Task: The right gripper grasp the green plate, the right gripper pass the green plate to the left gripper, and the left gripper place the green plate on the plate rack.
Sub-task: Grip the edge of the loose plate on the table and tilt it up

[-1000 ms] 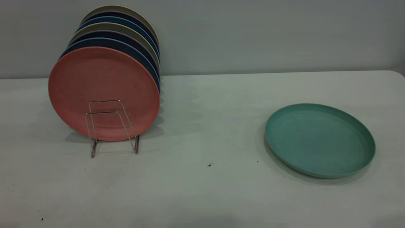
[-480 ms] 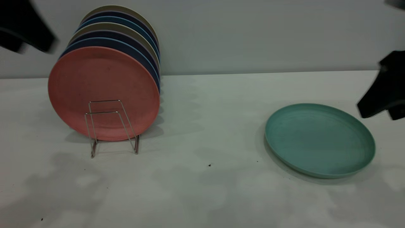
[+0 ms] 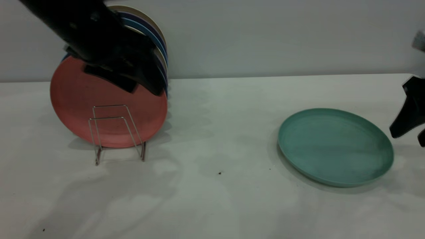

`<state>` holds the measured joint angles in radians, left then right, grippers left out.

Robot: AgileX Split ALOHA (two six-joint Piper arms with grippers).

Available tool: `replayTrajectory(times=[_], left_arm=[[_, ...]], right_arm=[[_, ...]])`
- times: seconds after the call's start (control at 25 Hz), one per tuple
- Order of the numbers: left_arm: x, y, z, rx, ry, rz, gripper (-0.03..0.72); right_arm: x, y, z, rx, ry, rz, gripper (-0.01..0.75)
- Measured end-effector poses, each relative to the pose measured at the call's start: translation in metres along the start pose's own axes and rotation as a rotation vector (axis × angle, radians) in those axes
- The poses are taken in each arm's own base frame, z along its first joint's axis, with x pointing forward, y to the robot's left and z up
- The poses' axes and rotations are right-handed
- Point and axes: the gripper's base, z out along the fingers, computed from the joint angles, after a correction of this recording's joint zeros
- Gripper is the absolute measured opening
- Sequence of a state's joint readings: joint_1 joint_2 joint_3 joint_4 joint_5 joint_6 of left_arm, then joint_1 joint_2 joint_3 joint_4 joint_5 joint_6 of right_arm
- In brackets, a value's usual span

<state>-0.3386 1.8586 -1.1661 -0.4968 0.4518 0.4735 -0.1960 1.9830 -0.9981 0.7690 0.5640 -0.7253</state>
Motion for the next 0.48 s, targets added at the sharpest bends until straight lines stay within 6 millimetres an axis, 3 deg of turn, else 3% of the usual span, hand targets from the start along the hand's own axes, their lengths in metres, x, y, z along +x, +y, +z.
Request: replayTrajectory(times=[0.2, 0.48], left_arm=[[0.0, 0.001, 0.026, 0.01, 0.031, -0.02, 0.584], [0.0, 0.001, 0.028, 0.012, 0.029, -0.026, 0.584]], right_arm=[[-0.014, -0.022, 0.024, -0.022, 0.042, 0.009, 0.529], [-0.031, -0.03, 0.048, -0.059, 0.067, -0.012, 0.527]])
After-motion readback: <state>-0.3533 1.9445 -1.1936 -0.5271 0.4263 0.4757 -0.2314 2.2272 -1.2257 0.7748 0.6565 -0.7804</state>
